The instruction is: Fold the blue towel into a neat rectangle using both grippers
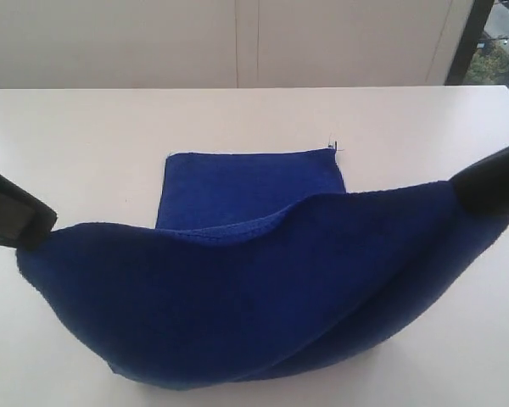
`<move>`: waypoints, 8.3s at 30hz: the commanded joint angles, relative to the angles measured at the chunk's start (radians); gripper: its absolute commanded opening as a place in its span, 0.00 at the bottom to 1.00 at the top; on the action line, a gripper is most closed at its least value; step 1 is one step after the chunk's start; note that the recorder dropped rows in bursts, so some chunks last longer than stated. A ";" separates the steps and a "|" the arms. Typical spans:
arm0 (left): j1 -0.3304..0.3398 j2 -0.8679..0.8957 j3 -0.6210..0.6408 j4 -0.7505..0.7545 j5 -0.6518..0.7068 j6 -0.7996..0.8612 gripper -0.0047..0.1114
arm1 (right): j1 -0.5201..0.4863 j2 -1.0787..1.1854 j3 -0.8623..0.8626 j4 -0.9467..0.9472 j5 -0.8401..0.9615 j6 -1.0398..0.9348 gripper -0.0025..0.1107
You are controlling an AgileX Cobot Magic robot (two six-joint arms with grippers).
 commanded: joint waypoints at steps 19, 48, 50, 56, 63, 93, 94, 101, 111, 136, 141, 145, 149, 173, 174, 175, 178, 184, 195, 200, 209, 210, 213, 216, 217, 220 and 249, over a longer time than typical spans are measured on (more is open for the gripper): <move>-0.007 0.176 0.091 0.100 -0.281 0.007 0.04 | 0.003 0.201 0.085 -0.166 -0.262 0.001 0.02; 0.004 0.469 0.061 0.195 -0.832 0.054 0.04 | 0.003 0.564 0.049 -0.344 -0.714 0.121 0.02; 0.013 0.494 0.035 0.195 -0.829 0.052 0.04 | 0.003 0.576 0.040 -0.356 -0.716 0.133 0.02; 0.036 0.570 -0.048 0.212 -0.827 0.046 0.04 | 0.003 0.622 0.035 -0.359 -0.796 0.173 0.02; 0.036 0.650 -0.119 0.220 -0.829 0.044 0.04 | -0.007 0.685 0.026 -0.359 -0.870 0.195 0.02; 0.105 0.923 -0.340 0.222 -0.875 -0.006 0.04 | -0.047 1.007 -0.271 -0.357 -0.895 0.204 0.02; 0.115 0.930 -0.346 0.222 -0.875 -0.008 0.04 | -0.047 1.014 -0.279 -0.357 -0.893 0.204 0.02; 0.135 0.984 -0.402 0.221 -0.877 -0.008 0.04 | -0.051 1.067 -0.333 -0.357 -0.890 0.204 0.02; 0.135 1.060 -0.464 0.213 -0.906 -0.008 0.04 | -0.091 1.130 -0.396 -0.359 -0.890 0.204 0.02; 0.135 1.234 -0.504 0.189 -1.109 -0.008 0.04 | -0.098 1.310 -0.420 -0.356 -1.055 0.204 0.02; 0.133 1.269 -0.504 0.184 -1.123 -0.008 0.04 | -0.098 1.340 -0.420 -0.356 -1.086 0.204 0.02; 0.133 1.285 -0.504 0.184 -1.132 -0.010 0.04 | -0.098 1.354 -0.420 -0.356 -1.125 0.204 0.02; 0.133 1.287 -0.504 0.184 -1.150 -0.010 0.04 | -0.098 1.356 -0.420 -0.356 -1.144 0.200 0.02; 0.185 1.192 -0.504 0.184 -0.928 -0.001 0.32 | -0.106 1.242 -0.423 -0.356 -0.930 0.237 0.19; 0.192 1.178 -0.504 0.184 -0.898 -0.001 0.27 | -0.114 1.232 -0.426 -0.356 -0.905 0.260 0.15; 0.199 1.154 -0.504 0.184 -0.853 -0.001 0.17 | -0.124 1.224 -0.455 -0.353 -0.827 0.276 0.07; 0.185 1.143 -0.504 0.164 -0.825 -0.001 0.04 | -0.133 1.247 -0.535 -0.278 -0.693 0.206 0.02; 0.163 1.194 -0.516 0.109 -0.814 0.004 0.04 | -0.133 1.324 -0.624 -0.153 -0.653 0.125 0.02; 0.134 1.254 -0.529 0.003 -0.747 0.090 0.04 | -0.137 1.470 -0.677 -0.175 -0.682 0.123 0.02; 0.133 1.282 -0.529 0.003 -0.736 0.093 0.04 | -0.137 1.497 -0.677 -0.180 -0.696 0.123 0.02; 0.133 1.324 -0.527 0.003 -0.713 0.103 0.04 | -0.138 1.510 -0.677 -0.201 -0.700 0.128 0.02; 0.133 1.326 -0.527 0.003 -0.711 0.103 0.04 | -0.142 1.510 -0.677 -0.203 -0.700 0.135 0.02; 0.133 1.332 -0.527 0.003 -0.711 0.105 0.04 | -0.156 1.510 -0.677 -0.206 -0.691 0.185 0.02; 0.133 1.333 -0.527 0.003 -0.714 0.105 0.04 | -0.171 1.510 -0.677 -0.202 -0.679 0.207 0.02; 0.133 1.333 -0.527 0.003 -0.715 0.105 0.04 | -0.172 1.510 -0.677 -0.202 -0.675 0.207 0.02; 0.133 1.333 -0.527 0.003 -0.715 0.105 0.04 | -0.174 1.510 -0.677 -0.202 -0.676 0.207 0.02; 0.152 1.158 -0.609 0.101 -0.405 0.108 0.04 | -0.176 1.262 -0.671 -0.166 -0.366 0.195 0.02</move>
